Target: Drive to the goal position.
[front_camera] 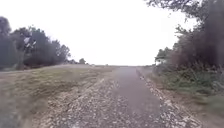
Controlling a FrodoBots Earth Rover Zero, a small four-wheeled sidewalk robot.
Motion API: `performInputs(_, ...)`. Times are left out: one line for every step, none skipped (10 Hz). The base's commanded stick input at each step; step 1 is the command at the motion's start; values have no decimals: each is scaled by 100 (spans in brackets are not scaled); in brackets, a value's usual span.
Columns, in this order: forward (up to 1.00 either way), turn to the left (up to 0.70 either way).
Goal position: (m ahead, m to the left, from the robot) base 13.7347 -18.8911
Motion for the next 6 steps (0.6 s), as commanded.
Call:
performInputs(60, 1)
performInputs(60, 1)
performInputs(60, 1)
performInputs(60, 1)
performInputs(60, -14)
performInputs(60, -14)
